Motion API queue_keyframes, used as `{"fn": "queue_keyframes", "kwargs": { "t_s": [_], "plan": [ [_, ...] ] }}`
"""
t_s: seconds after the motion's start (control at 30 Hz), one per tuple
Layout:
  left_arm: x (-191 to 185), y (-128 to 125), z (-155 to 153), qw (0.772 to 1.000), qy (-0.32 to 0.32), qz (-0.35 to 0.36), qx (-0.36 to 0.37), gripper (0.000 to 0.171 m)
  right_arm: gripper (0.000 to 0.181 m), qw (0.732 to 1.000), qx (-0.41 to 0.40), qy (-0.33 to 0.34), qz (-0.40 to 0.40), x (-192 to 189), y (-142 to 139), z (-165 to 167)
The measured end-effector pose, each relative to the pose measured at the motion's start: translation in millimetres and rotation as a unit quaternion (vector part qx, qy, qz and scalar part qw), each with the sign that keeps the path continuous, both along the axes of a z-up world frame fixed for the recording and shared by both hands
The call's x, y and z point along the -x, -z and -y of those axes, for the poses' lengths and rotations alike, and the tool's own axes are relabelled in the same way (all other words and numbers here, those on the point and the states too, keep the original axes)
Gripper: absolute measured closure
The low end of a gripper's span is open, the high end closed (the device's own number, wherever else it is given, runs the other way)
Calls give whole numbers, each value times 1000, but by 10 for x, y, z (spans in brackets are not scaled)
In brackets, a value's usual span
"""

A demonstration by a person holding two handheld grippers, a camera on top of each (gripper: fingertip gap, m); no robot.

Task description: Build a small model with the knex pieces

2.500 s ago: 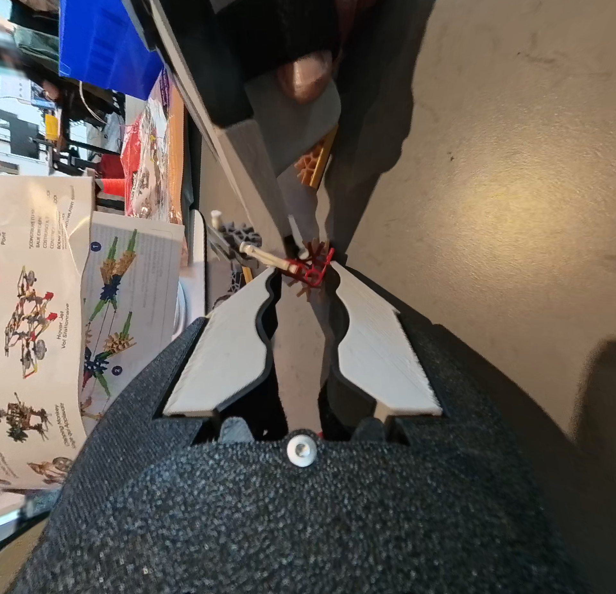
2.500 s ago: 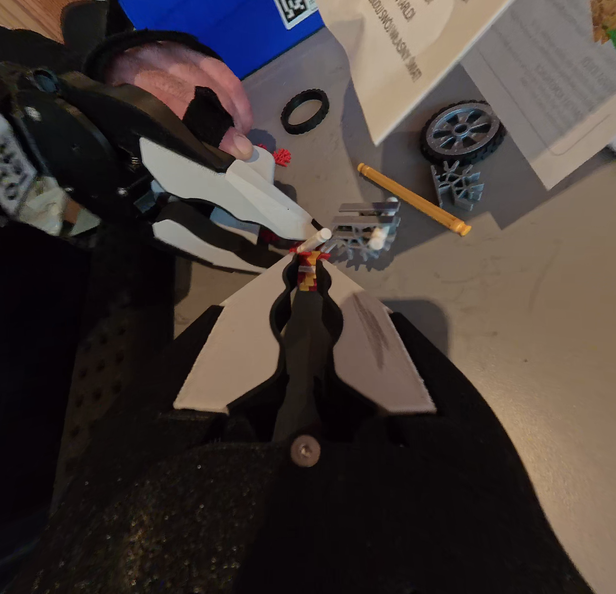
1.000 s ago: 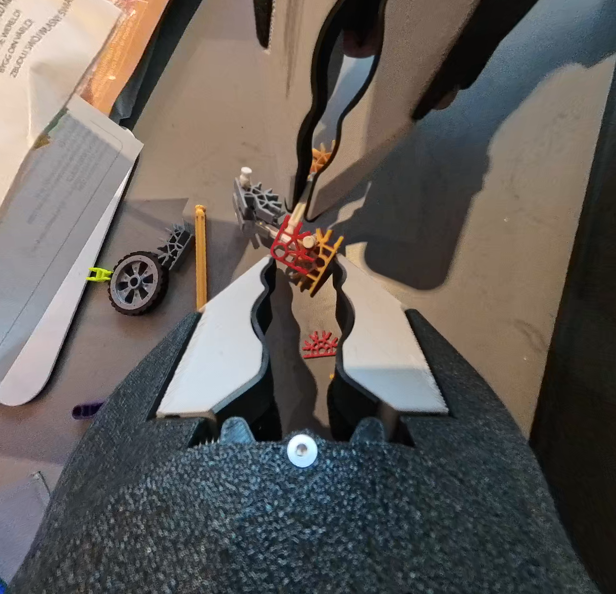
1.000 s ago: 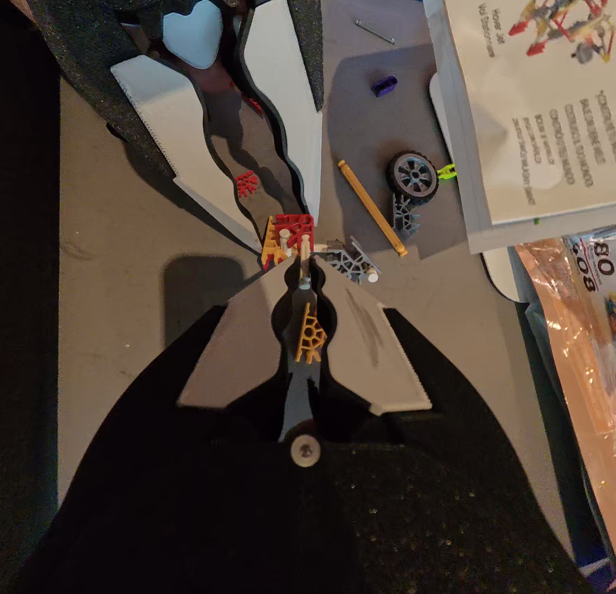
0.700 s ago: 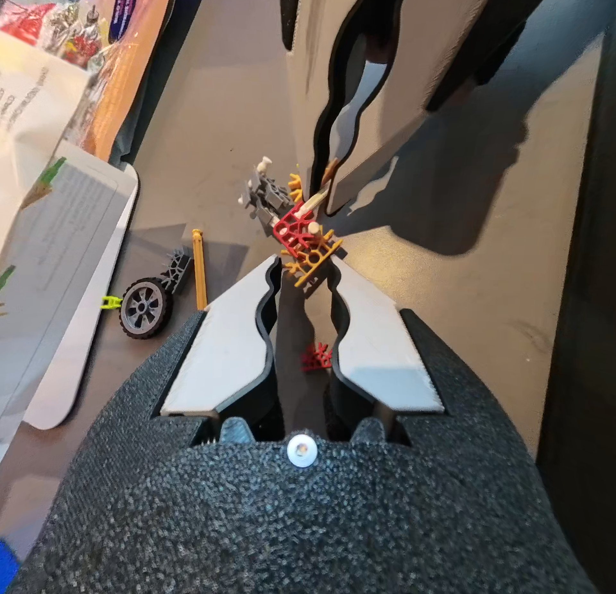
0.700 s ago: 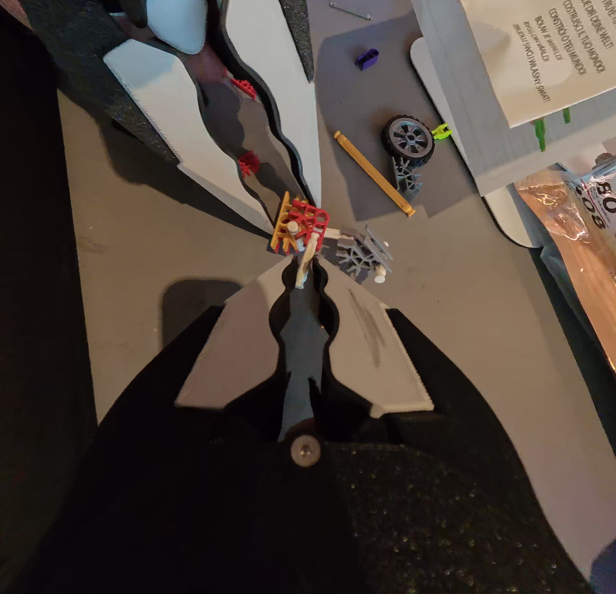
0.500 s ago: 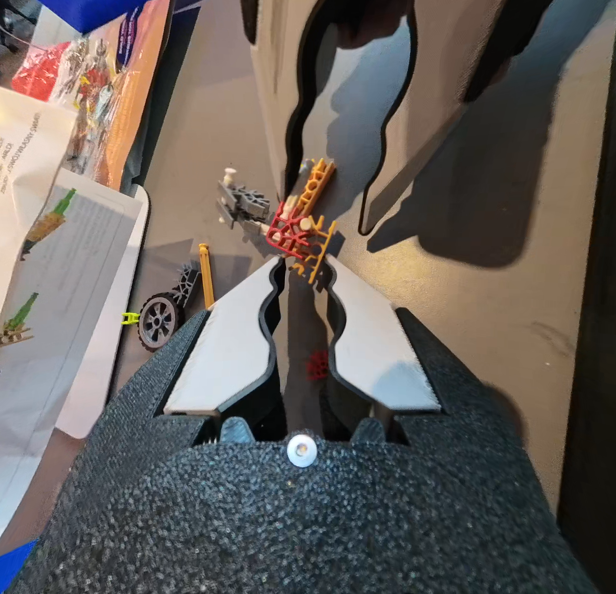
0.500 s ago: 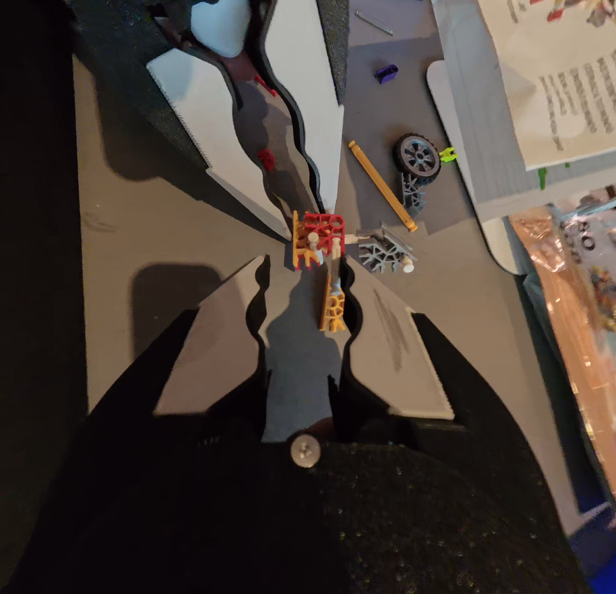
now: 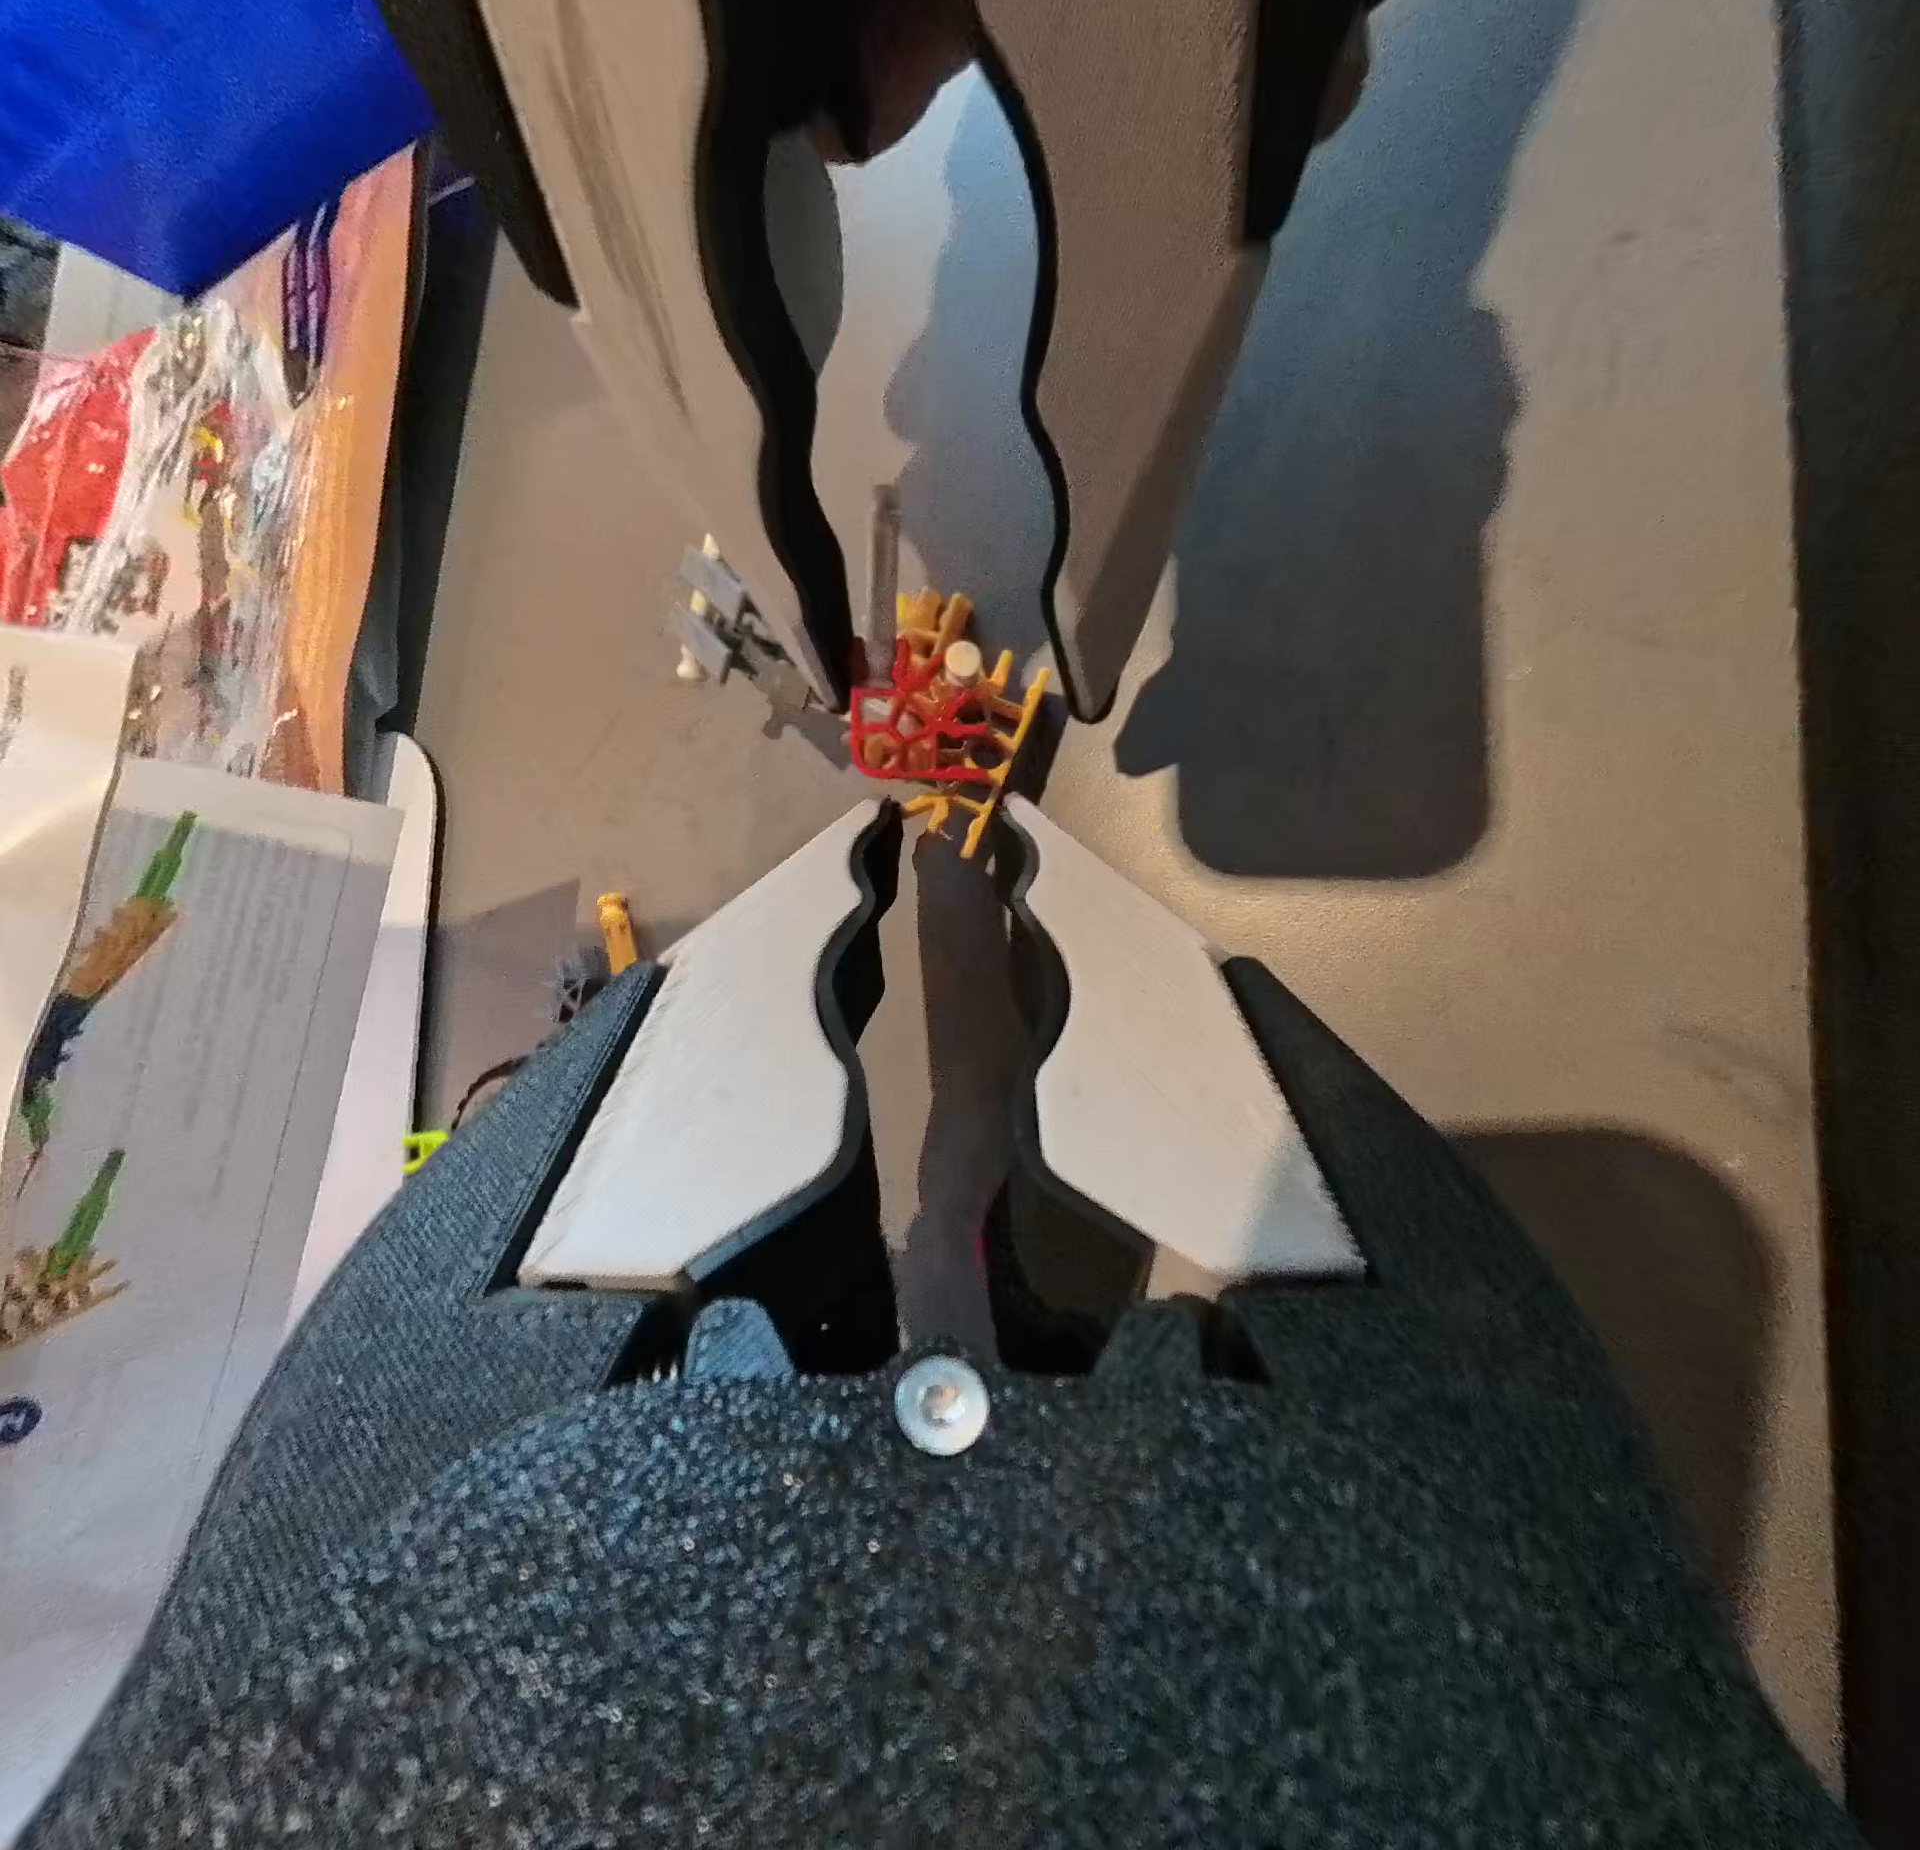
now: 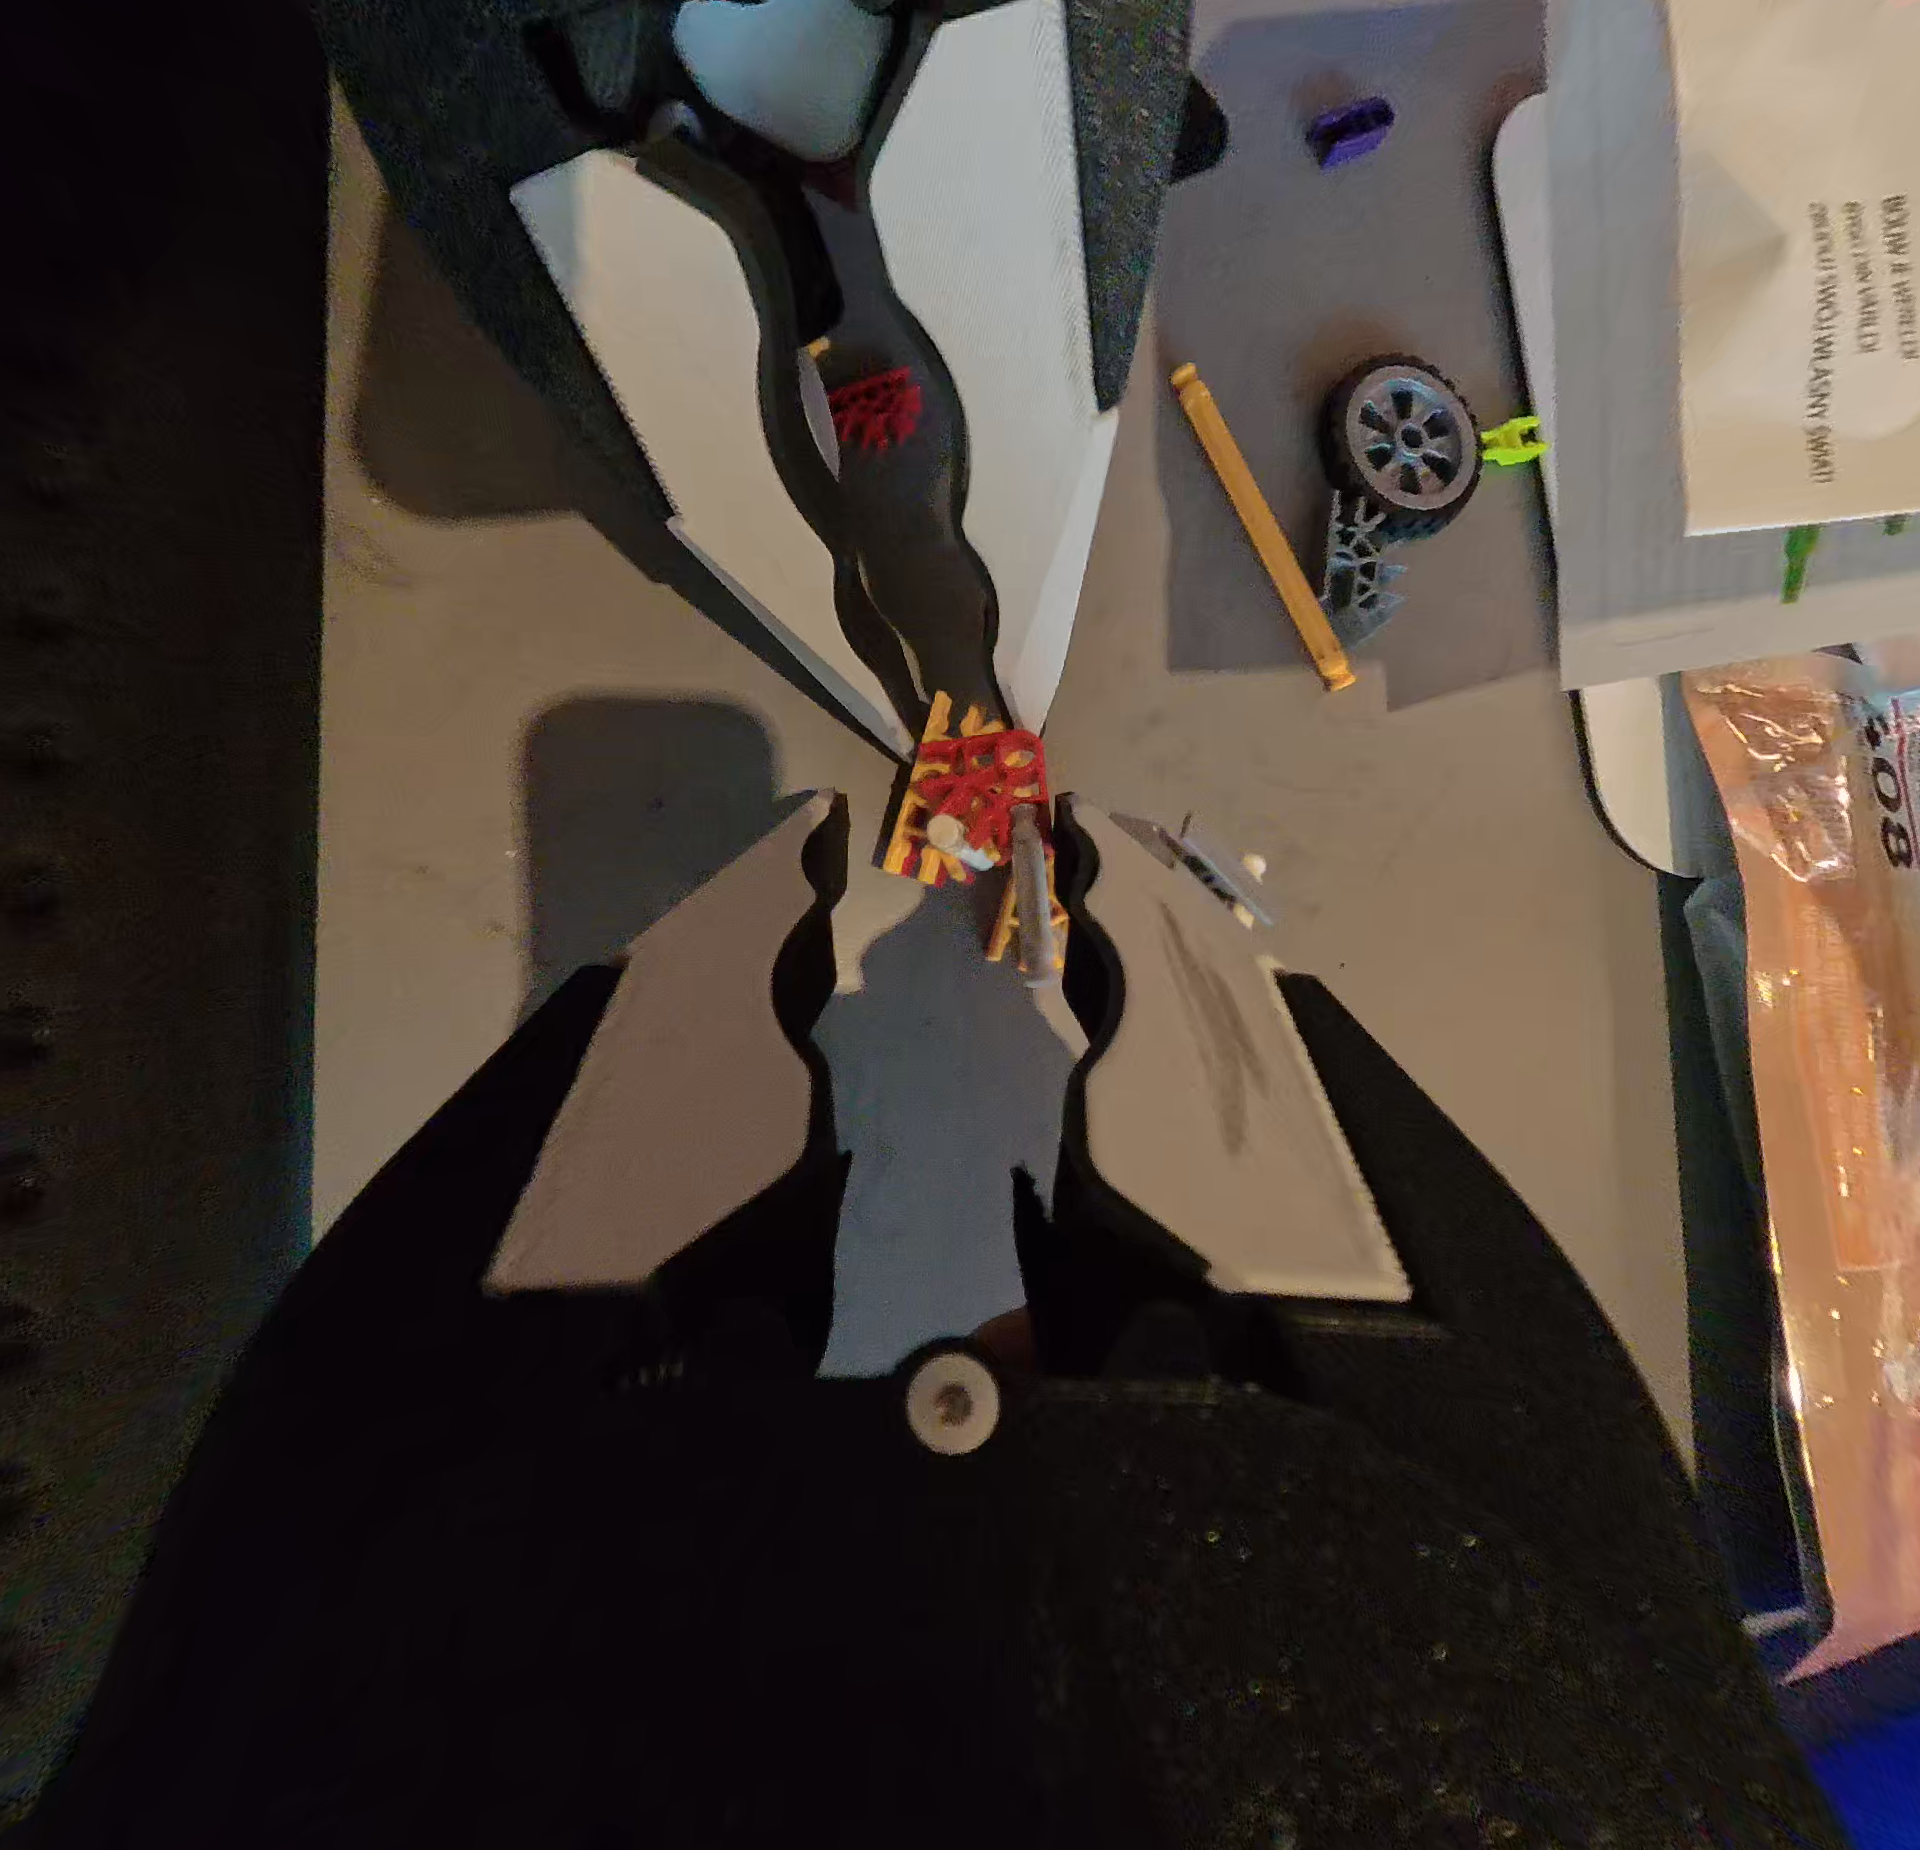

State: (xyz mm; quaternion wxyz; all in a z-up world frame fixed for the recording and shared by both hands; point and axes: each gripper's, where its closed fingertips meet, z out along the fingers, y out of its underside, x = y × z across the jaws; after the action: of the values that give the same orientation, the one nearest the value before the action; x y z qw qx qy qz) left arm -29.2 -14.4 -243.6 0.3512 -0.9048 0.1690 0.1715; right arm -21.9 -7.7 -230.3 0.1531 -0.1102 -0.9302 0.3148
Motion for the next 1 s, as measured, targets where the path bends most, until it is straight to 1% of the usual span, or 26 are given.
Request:
{"fn": "queue_keyframes", "kwargs": {
  "t_s": [0.1, 0.2, 0.27, 0.37, 0.4, 0.53, 0.57, 0.63, 0.73, 0.87, 0.93, 1.0],
  "plan": [
    [-99, 21, -31, 999, 49, 6, 12, 157, 141, 1000, -4, -1, -8, -12, -14, -11],
    [-100, 28, -50, 997, 67, 8, 22, 157, 144, 1000, -5, -14, -13, -19, -14, -5],
    [-58, 31, -47, 997, 66, 8, 27, 157, 149, 999, -22, -20, -20, -23, 37, -45],
    [-70, 26, -46, 997, 73, 26, 23, 157, 152, 1000, -16, -11, -25, -28, 29, -72],
    [-78, 35, -44, 996, 76, 28, 25, 157, 158, 999, -13, -9, -28, -33, 20, -82],
    [-95, 41, -70, 996, 82, 22, 26, 157, 158, 1000, -7, -2, -27, -64, 28, -90],
    [-91, 40, -74, 996, 82, 20, 27, 160, 158, 1000, -4, -2, -30, -68, 29, -87],
    [-86, 36, -80, 996, 83, 20, 26, 161, 158, 999, -1, 0, -39, -64, 27, -86],
    [-104, 37, -90, 996, 88, 21, 26, 160, 159, 998, -11, -15, -52, -84, 37, -81],
    [-111, -4, -78, 996, 81, 41, 21, 150, 159, 998, 6, 2, -64, -56, 30, -87],
    [-160, -71, -112, 995, 80, 57, 1, 142, 159, 997, 28, 26, -64, -32, 23, -102],
    [-178, -73, -151, 996, 70, 56, -3, 132, 160, 996, 52, 50, -53, -23, 19, -115]
  ]
}}
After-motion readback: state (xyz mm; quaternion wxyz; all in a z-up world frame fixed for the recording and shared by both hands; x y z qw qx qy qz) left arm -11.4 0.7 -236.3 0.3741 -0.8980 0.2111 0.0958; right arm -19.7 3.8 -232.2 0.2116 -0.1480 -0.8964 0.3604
